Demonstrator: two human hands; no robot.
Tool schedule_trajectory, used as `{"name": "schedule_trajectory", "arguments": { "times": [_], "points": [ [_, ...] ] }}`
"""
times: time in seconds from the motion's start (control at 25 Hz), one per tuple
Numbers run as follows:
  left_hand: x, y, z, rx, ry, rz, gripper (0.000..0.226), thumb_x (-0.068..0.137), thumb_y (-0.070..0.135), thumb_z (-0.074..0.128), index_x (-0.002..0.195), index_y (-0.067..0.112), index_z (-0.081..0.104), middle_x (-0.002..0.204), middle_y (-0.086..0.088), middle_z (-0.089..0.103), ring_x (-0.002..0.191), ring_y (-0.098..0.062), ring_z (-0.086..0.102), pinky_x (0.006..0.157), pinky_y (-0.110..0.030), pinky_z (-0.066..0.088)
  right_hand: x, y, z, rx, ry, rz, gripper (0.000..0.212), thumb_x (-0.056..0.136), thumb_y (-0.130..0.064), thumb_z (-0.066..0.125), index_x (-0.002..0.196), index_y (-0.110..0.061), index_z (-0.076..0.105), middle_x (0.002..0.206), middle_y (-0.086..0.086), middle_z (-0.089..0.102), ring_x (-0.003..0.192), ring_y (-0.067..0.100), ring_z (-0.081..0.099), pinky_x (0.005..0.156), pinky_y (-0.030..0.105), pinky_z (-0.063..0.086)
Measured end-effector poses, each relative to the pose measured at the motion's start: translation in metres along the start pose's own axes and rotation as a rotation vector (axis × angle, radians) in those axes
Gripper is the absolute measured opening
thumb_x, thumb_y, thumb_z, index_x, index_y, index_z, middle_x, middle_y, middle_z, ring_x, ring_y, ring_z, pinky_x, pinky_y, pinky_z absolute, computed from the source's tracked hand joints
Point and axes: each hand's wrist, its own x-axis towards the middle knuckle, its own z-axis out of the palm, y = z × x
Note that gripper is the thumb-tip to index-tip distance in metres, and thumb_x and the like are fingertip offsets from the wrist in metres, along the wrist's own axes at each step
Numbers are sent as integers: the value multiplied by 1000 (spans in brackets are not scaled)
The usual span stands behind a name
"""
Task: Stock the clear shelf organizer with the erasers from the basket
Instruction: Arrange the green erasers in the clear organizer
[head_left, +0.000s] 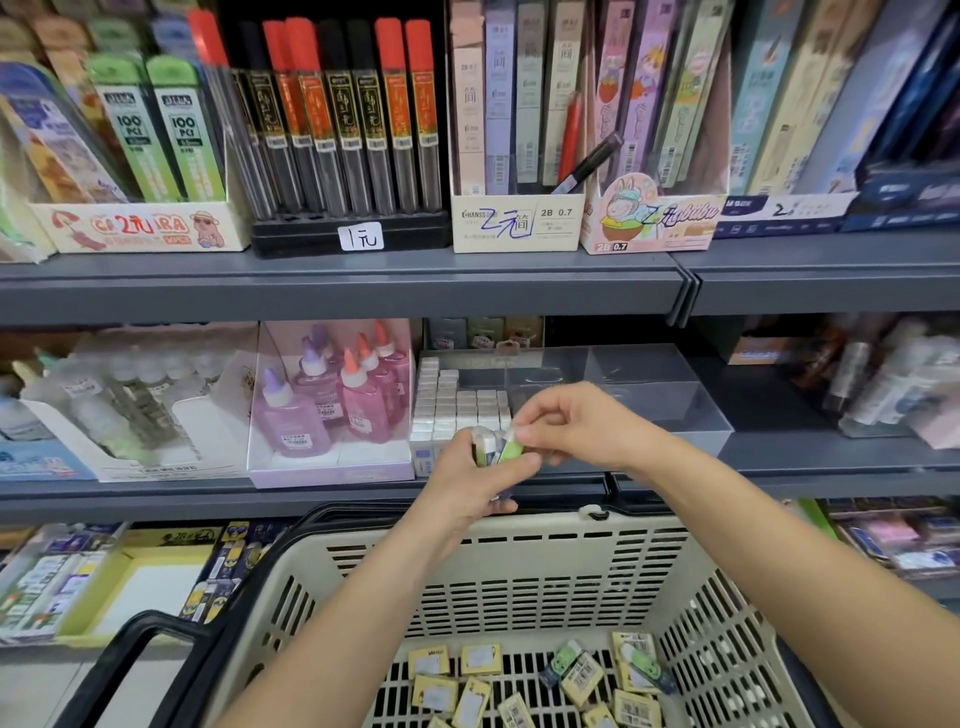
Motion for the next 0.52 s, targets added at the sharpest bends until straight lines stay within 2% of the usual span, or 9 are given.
{"name": "schedule_trajectory", "arguments": {
  "times": [0.08,0.16,0.28,0.32,0.4,0.52],
  "points": [
    [1,-3,-4,19,9,-12,36,76,22,75,100,14,50,93,-3,57,78,-12,57,60,-23,51,3,3,-11,21,50,29,3,87,-11,62,87,-12,64,73,0,70,59,2,66,54,14,52],
    [2,-5,-11,-37,47,-15,24,83,15,66,98,10,48,93,-9,52,75,-15,53,57,-22,49,13,4,-26,71,243,68,1,87,-10,61,87,-10,62,80,8,71,58,5,67,54,15,53],
    [3,-4,-22,-133,89,-10,15,85,3,60,89,10,47,95,-13,53,85,-20,56,55,-24,50,33,8,-39,-35,496,72,12,86,-7,63,79,-16,59,90,14,70,72,20,68,72,28,56],
    [2,-5,-24,-135,86,4,15,85,3,61,88,9,48,95,-12,55,88,-20,58,56,-24,51,39,10,-39,-153,511,74,10,86,-10,63,81,-17,59,91,12,70,79,23,67,77,31,54],
    [0,-5,-28,-139,72,27,14,85,4,63,89,9,49,94,-10,59,88,-17,62,57,-24,53,48,15,-34,-382,471,83,7,87,-17,62,85,-23,59,91,4,70,83,20,63,74,24,46],
    [-1,-5,-33,-163,79,41,14,85,4,63,91,8,50,94,-12,59,81,-12,64,57,-24,53,55,18,-32,-481,426,97,2,89,-23,59,89,-26,58,93,-2,68,86,19,61,73,22,42]
  ]
}}
